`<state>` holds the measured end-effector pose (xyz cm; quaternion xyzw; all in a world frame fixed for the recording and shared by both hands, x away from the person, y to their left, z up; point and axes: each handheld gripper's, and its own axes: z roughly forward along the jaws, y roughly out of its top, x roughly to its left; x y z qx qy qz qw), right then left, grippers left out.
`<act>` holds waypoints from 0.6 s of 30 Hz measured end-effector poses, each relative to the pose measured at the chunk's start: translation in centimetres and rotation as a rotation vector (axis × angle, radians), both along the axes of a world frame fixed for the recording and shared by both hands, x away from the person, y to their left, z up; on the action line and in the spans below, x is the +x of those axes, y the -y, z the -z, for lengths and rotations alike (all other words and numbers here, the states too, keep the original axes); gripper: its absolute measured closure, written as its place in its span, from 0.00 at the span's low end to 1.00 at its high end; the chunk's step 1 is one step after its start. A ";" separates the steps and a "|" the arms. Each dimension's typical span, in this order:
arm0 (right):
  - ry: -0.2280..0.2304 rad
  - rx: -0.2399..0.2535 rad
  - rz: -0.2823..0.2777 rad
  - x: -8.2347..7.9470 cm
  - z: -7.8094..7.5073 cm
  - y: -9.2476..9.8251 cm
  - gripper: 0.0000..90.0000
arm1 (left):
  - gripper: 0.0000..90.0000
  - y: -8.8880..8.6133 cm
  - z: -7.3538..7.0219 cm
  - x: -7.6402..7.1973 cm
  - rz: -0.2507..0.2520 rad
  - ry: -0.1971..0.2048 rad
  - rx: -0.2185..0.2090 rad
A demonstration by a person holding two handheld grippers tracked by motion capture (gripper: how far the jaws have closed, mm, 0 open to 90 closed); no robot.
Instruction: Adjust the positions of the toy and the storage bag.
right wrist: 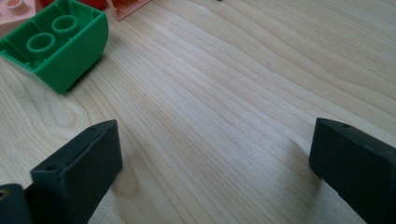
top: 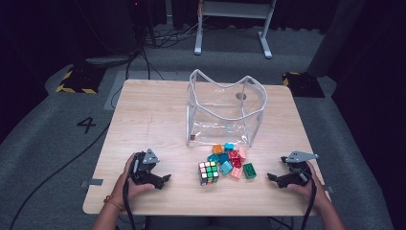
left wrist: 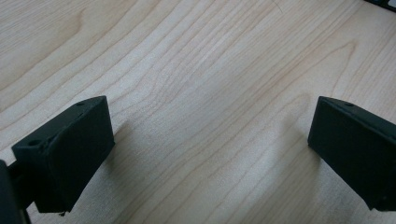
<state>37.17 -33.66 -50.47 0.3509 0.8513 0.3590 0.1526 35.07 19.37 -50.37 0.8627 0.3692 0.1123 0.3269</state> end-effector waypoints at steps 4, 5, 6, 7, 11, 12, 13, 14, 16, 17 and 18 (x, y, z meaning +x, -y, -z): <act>0.012 0.014 0.021 0.2 -0.1 0.3 0.18 | 0.01 0.0 0.0 0.3 0.012 0.019 0.011; 0.023 0.022 0.022 0.3 -0.3 0.4 0.27 | 0.02 0.1 0.0 0.5 0.012 0.025 0.003; 0.044 0.021 0.027 0.3 -0.5 0.5 0.26 | 0.05 0.1 -0.2 0.7 0.007 0.022 0.002; 0.057 0.016 0.041 0.5 -0.7 0.5 0.21 | 0.08 0.1 -0.2 0.9 0.004 0.027 -0.008; 0.068 0.017 0.046 1.5 -1.6 0.4 0.27 | 0.18 0.7 -0.4 2.2 0.004 0.042 -0.004; 0.068 0.017 0.046 1.5 -1.6 0.4 0.27 | 0.19 0.7 -0.4 2.2 0.004 0.042 -0.004; 0.070 0.032 0.044 2.5 -2.2 0.3 0.31 | 0.20 1.3 -0.5 3.1 0.007 0.053 -0.007; 0.080 0.024 0.045 2.8 -2.4 0.2 0.33 | 0.21 1.6 -0.6 3.7 0.018 0.050 -0.011; 0.102 0.017 0.046 3.7 -3.1 -0.2 0.37 | 0.22 2.3 -0.8 4.6 0.015 0.045 -0.031; 0.112 0.020 0.049 4.1 -3.4 -0.4 0.38 | 0.23 2.6 -1.0 5.1 0.023 0.043 -0.033; 0.116 0.030 0.056 4.6 -3.8 -0.6 0.39 | 0.24 2.9 -1.2 5.5 0.022 0.042 -0.048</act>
